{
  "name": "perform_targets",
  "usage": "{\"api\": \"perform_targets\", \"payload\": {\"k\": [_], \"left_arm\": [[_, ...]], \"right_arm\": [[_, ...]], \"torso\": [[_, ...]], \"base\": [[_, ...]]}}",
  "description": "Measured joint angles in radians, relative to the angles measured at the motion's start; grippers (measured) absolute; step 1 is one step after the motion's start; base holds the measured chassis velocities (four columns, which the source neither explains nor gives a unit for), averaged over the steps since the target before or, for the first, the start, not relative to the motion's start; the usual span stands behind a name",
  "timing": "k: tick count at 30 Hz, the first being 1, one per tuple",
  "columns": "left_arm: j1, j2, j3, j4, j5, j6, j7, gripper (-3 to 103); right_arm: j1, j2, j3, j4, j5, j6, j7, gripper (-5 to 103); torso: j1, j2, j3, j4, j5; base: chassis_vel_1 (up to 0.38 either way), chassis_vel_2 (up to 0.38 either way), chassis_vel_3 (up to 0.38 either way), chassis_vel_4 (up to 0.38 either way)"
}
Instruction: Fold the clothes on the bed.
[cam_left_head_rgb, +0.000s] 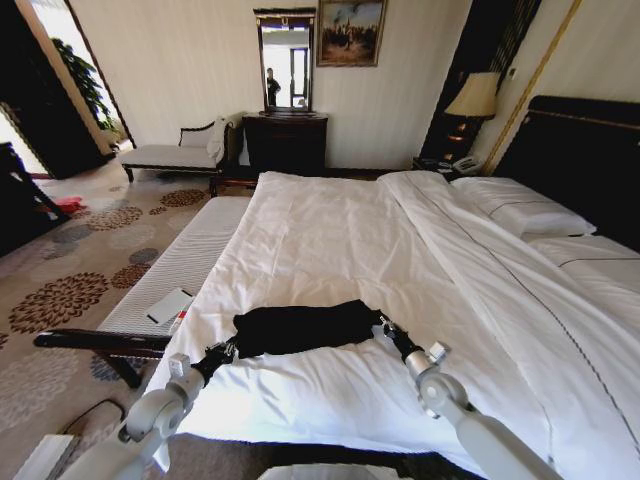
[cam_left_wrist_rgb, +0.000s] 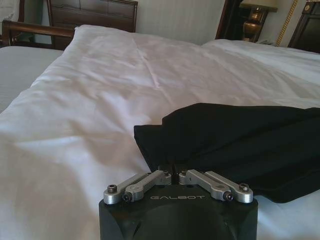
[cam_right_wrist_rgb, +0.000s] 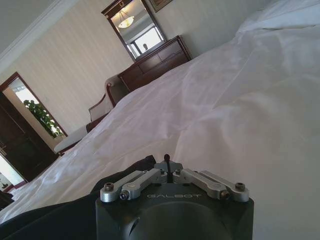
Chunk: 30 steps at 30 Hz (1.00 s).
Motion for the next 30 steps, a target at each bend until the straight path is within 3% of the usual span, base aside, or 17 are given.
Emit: {"api": "perform_targets", "payload": {"k": [5, 6, 7, 9, 10, 12, 13, 16, 18, 21, 23, 27, 30], "left_arm": [[0.004, -0.008, -0.01, -0.017, 0.024, -0.016, 0.001, 1], [0.005, -0.014, -0.013, -0.026, 0.027, -0.022, 0.001, -2], [0.005, -0.019, -0.018, -0.038, 0.03, -0.034, 0.001, 2], [0.005, -0.022, -0.022, -0.047, 0.031, -0.045, 0.002, 2], [0.006, -0.026, -0.031, -0.061, 0.034, -0.064, 0.008, 7], [0.008, -0.033, -0.054, -0.086, 0.034, -0.097, 0.019, 18], [0.008, -0.033, -0.054, -0.086, 0.034, -0.097, 0.019, 18], [0.003, -0.049, -0.11, -0.142, -0.006, -0.129, 0.032, 34], [-0.003, -0.056, -0.129, -0.163, -0.038, -0.13, 0.032, 34], [-0.05, -0.085, -0.178, -0.226, -0.164, -0.1, -0.005, 50], [-0.071, -0.095, -0.185, -0.237, -0.197, -0.082, -0.029, 56], [-0.18, -0.136, -0.182, -0.253, -0.274, 0.015, -0.146, 72], [-0.229, -0.153, -0.176, -0.266, -0.297, 0.043, -0.191, 82]], "right_arm": [[-0.019, 0.003, 0.011, 0.011, -0.033, 0.01, 0.0, -2], [-0.022, 0.004, 0.015, 0.016, -0.045, 0.014, 0.0, 1], [-0.026, 0.005, 0.023, 0.025, -0.055, 0.019, -0.003, 5], [-0.03, 0.006, 0.03, 0.034, -0.058, 0.021, -0.005, 5], [-0.035, 0.006, 0.042, 0.053, -0.059, 0.022, -0.007, 16], [-0.045, 0.005, 0.067, 0.088, -0.06, 0.022, -0.009, 21], [-0.045, 0.005, 0.067, 0.088, -0.06, 0.022, -0.009, 21], [-0.053, 0.001, 0.114, 0.138, -0.055, 0.022, -0.001, 37], [-0.05, -0.001, 0.127, 0.15, -0.048, 0.02, 0.006, 37], [-0.009, -0.01, 0.145, 0.169, -0.016, -0.01, 0.058, 54], [0.012, -0.012, 0.142, 0.168, -0.011, -0.026, 0.082, 59], [0.1, -0.021, 0.094, 0.143, 0.051, -0.14, 0.193, 76], [0.138, -0.025, 0.072, 0.137, 0.137, -0.227, 0.253, 86]], "torso": [[0.0, 0.0, 0.0, 0.0001, 0.0], [0.0, 0.0, 0.0, 0.0, 0.0001], [0.0, 0.0, 0.0, 0.0, 0.0001], [0.0, 0.0, 0.0, 0.0, 0.0], [0.0, 0.0, 0.0, -0.0001, 0.0001], [0.0, 0.0, 0.0, 0.0, 0.0001], [0.0, 0.0, 0.0, 0.0, 0.0001], [0.0, 0.0, 0.0, 0.0, 0.0], [0.0, 0.0, 0.0, 0.0, 0.0001], [0.0, 0.0, 0.0, 0.0001, 0.0002], [0.0, 0.0, 0.0, 0.0, 0.0002], [0.0, 0.0, 0.0, 0.0002, 0.0001], [0.0, 0.0, 0.0, -0.0001, 0.0001]], "base": [[0.0, 0.0, 0.0, 0.0], [0.0, 0.0, 0.0, 0.0], [0.0, 0.0, 0.0, 0.0], [0.0, 0.0, 0.0, 0.0], [0.0, 0.0, 0.0, 0.0], [0.0, 0.0, 0.0, 0.0], [0.0, 0.0, 0.0, 0.0], [0.0, 0.0, 0.0, 0.0], [0.0, 0.0, 0.0, 0.0], [0.0, 0.0, 0.0, 0.0], [0.0, 0.0, 0.0, 0.0], [0.0, 0.0, 0.0, 0.0], [0.0, 0.0, 0.0, 0.0]]}}
